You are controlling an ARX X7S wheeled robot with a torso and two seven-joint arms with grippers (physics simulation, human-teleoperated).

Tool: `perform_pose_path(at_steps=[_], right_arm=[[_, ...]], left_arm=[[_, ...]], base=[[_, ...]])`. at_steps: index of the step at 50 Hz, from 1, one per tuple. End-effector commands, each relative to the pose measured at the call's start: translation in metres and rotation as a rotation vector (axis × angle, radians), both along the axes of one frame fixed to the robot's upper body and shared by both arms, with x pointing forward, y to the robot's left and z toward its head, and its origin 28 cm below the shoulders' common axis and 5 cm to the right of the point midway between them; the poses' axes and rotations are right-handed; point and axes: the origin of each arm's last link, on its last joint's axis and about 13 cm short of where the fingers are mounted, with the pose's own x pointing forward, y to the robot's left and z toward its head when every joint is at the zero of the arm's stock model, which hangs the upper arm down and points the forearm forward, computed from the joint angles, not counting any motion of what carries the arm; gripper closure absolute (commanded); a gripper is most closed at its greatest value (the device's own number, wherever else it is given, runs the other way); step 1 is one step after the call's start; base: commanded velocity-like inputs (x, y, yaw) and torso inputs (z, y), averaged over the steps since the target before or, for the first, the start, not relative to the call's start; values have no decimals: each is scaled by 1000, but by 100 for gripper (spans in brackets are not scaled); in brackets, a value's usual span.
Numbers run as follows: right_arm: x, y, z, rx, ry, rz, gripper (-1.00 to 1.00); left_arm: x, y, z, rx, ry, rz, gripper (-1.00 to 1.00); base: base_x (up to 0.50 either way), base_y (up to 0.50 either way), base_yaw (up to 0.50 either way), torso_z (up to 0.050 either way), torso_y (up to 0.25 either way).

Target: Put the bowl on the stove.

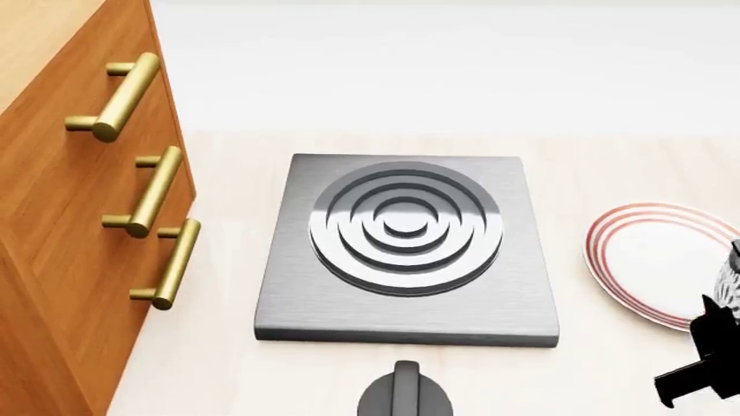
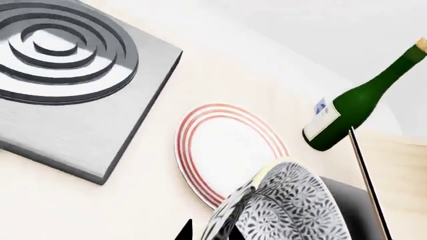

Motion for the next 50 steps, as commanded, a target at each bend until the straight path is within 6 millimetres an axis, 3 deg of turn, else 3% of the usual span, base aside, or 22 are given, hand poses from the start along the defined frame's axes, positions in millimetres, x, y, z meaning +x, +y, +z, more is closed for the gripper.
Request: perform_pose_path(at_steps=[1, 23, 50], right_arm=[[27, 21, 30, -32, -33, 149, 100], [72, 74, 57, -41, -129, 340, 100], [101, 136, 59, 49, -163, 481, 100]], left_arm=[[0, -1, -1, 1, 2, -2, -100], [0, -1, -2, -2, 3, -3, -100], [1, -1, -2, 0, 9, -6, -100]], base=[[0, 0, 0, 0, 0], [0, 0, 0, 0, 0], [0, 0, 0, 0, 0]])
